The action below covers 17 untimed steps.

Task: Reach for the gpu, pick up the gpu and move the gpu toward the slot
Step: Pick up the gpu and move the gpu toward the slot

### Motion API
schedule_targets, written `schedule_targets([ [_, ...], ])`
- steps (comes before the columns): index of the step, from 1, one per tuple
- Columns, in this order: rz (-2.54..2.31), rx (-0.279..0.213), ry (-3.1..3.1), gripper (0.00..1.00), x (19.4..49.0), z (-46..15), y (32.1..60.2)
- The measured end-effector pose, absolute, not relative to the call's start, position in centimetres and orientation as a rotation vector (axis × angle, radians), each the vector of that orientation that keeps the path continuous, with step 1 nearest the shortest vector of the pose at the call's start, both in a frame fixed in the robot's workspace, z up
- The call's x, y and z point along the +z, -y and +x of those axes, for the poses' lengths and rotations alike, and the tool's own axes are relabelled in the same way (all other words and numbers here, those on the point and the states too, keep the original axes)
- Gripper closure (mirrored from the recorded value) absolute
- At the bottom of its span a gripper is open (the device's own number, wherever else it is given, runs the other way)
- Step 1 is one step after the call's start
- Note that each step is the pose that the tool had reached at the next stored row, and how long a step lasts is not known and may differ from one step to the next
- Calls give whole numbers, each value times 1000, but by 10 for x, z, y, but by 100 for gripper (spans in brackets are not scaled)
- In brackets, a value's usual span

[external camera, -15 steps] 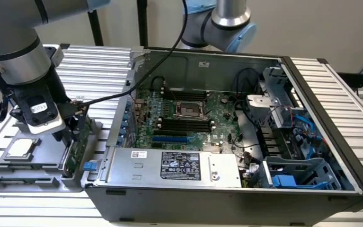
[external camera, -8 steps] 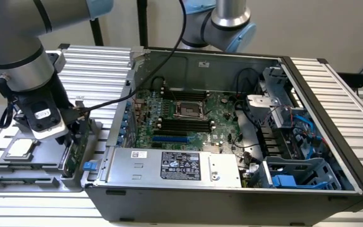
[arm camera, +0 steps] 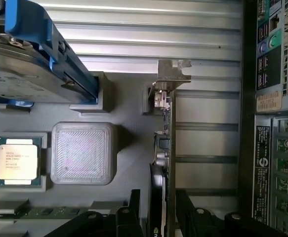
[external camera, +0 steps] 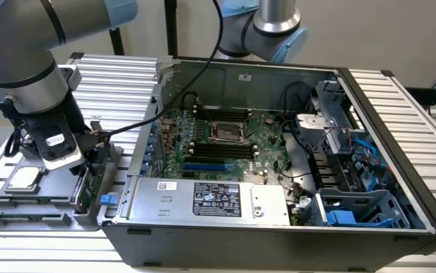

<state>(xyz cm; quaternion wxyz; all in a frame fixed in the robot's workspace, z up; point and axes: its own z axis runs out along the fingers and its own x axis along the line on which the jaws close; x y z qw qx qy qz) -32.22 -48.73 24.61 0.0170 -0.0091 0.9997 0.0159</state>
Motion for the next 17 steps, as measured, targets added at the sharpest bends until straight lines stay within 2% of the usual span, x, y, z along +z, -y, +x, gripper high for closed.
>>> schedule_targets([
  [13,-13,46,-3107,58,244,-322,485],
  [15,-12,44,-3107,60,244,-322,485],
  [16,-12,43,-3107,67,244,-322,485],
  [17,-12,42,-3107,67,244,-322,485],
])
